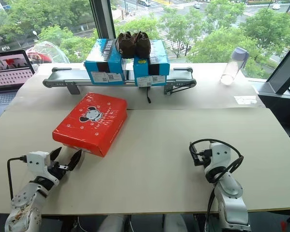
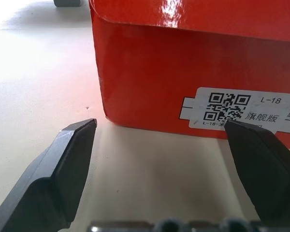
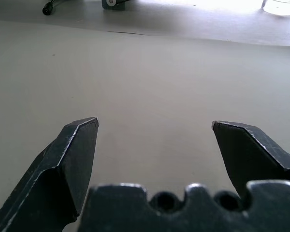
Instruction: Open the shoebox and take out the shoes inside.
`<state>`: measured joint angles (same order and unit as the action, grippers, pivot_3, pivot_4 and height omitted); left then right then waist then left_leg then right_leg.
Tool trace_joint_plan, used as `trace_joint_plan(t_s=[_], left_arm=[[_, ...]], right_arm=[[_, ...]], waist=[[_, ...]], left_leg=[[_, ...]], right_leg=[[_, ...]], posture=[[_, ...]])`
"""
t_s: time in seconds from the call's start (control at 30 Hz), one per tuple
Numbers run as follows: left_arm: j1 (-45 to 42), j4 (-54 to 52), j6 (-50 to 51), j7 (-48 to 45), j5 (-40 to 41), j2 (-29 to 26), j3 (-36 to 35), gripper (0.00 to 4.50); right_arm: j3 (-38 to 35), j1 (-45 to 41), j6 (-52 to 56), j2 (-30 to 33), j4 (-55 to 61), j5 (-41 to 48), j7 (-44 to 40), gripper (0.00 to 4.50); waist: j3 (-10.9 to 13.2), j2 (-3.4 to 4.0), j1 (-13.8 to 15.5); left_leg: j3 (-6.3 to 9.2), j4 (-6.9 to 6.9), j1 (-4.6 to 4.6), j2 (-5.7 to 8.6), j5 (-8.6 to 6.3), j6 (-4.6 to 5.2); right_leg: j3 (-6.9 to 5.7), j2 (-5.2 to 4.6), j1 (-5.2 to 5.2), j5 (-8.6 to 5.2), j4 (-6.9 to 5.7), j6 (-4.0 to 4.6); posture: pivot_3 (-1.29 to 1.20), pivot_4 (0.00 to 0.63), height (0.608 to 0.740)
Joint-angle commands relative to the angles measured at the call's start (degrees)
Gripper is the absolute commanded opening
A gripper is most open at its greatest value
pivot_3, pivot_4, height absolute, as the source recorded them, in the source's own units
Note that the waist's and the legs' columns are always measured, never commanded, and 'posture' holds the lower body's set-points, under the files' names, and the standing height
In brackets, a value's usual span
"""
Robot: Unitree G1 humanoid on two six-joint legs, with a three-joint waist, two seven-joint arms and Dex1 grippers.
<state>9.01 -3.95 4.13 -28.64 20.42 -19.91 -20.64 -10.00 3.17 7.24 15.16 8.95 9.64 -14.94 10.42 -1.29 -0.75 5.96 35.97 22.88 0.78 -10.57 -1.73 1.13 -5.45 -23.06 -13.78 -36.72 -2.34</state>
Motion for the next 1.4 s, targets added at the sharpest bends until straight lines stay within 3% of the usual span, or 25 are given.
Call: trace_joint_plan(t_s=[0.03,0.17,0.33,0.4,0.43,0.57,0.7,0.8,0.87,1.13,1.3,1.4], left_arm=[[1.48,-0.17,3.33,-3.75,3.45,-2.02,-0.52,4.50],[4.33,1.06,4.04,-12.09,12.58,-6.90,-8.89,4.50],[3.04,5.53,3.42,-15.20,15.17,-14.25,-16.49,4.50],[1.91,6.71,3.98,-16.29,16.37,-16.20,-18.29,3.97],[0.75,8.00,3.78,-17.21,16.38,-17.99,-19.11,3.83],[-3.19,11.80,3.14,-19.42,16.04,-22.72,-20.38,2.36],[-9.74,20.47,-3.76,-21.15,7.09,-28.67,-14.74,1.06],[-17.75,29.44,-8.78,-20.42,2.35,-29.47,-10.23,0.01],[-23.83,36.01,-12.78,-19.91,-1.07,-29.36,-7.01,0.00],[-45.49,61.57,-21.75,-13.61,-11.35,-25.18,3.14,0.00],[-51.07,68.98,-22.96,-14.73,-14.77,-21.76,7.39,0.00],[-50.27,68.78,-31.50,-17.57,-20.56,-19.36,14.15,0.00]], right_arm=[[-0.12,-0.74,-0.36,0.53,1.55,0.19,-0.53,4.43],[0.85,-4.93,2.50,4.04,2.81,2.49,-5.49,4.43],[1.79,-10.79,5.96,9.21,1.61,5.37,-12.62,4.43],[2.29,-12.66,7.50,10.64,0.94,6.48,-15.32,4.50],[2.60,-14.33,8.60,11.69,0.45,7.25,-16.99,4.22],[3.66,-18.40,11.03,14.36,-0.71,8.41,-21.32,3.07],[7.35,-23.52,12.18,15.47,-2.17,7.37,-24.35,1.72],[10.19,-26.02,13.21,14.47,-2.82,6.79,-25.08,0.57],[12.32,-27.62,14.20,13.27,-4.04,5.91,-24.59,0.05],[20.11,-34.19,13.98,6.24,-11.73,0.36,-22.71,0.05],[23.04,-37.18,12.67,2.40,-16.44,-2.32,-22.49,0.05],[26.40,-39.76,10.36,-1.50,-23.44,-4.39,-23.41,0.05]], waist=[[0.00,0.00,0.01],[0.01,0.02,-1.06],[0.04,-0.01,-1.35],[0.05,-0.01,-1.00],[0.05,-0.01,-0.86],[0.10,-0.05,-0.44],[0.12,-0.06,-0.35],[0.15,-0.01,-0.17],[0.18,-0.08,-0.15],[0.21,-0.17,-0.29],[0.20,-0.17,-0.76],[0.20,-0.18,-1.11]], left_leg=[[0.00,0.00,0.00,0.00,0.00,0.00],[-0.02,-0.03,0.01,-0.05,0.00,0.00],[-0.03,-0.03,0.02,-0.24,0.00,0.00],[-0.02,-0.03,0.02,-0.29,0.00,0.00],[-0.02,-0.03,0.04,-0.29,0.00,0.00],[-0.03,-0.02,0.14,-0.28,0.00,0.00],[-0.03,-0.06,0.13,-0.34,0.00,0.00],[-0.04,-0.09,0.08,-0.37,0.00,0.00],[-0.04,-0.08,0.09,-0.39,0.00,0.00],[-0.04,-0.07,0.21,-0.37,0.03,-0.03],[-0.04,-0.05,0.23,-0.34,0.04,-0.04],[-0.04,-0.07,0.29,-0.33,0.04,-0.03]], right_leg=[[0.00,0.00,0.00,0.00,0.00,0.00],[0.02,0.01,-0.07,-0.13,0.00,0.22],[-0.08,0.17,-0.09,-0.22,-0.02,0.42],[-0.13,0.19,-0.08,-0.26,-0.02,0.48],[-0.14,0.18,-0.09,-0.27,0.00,0.49],[-0.15,0.20,-0.16,-0.12,0.02,0.26],[-0.19,0.26,-0.21,-0.09,0.00,0.23],[-0.21,0.29,-0.18,-0.07,-0.02,0.26],[-0.23,0.33,-0.20,-0.04,-0.03,0.22],[-0.23,0.37,-0.30,0.09,-0.04,0.16],[-0.22,0.37,-0.34,0.11,-0.13,0.13],[-0.21,0.36,-0.43,0.12,-0.18,0.14]], posture=[[0.00,0.150,0.740],[0.00,0.150,0.740],[0.00,0.150,0.740],[0.00,0.150,0.740],[0.00,0.150,0.740],[0.00,0.150,0.740],[0.00,0.150,0.740],[0.00,0.150,0.740],[0.00,0.150,0.740],[0.00,0.150,0.740],[0.00,0.150,0.740],[0.00,0.150,0.740]])
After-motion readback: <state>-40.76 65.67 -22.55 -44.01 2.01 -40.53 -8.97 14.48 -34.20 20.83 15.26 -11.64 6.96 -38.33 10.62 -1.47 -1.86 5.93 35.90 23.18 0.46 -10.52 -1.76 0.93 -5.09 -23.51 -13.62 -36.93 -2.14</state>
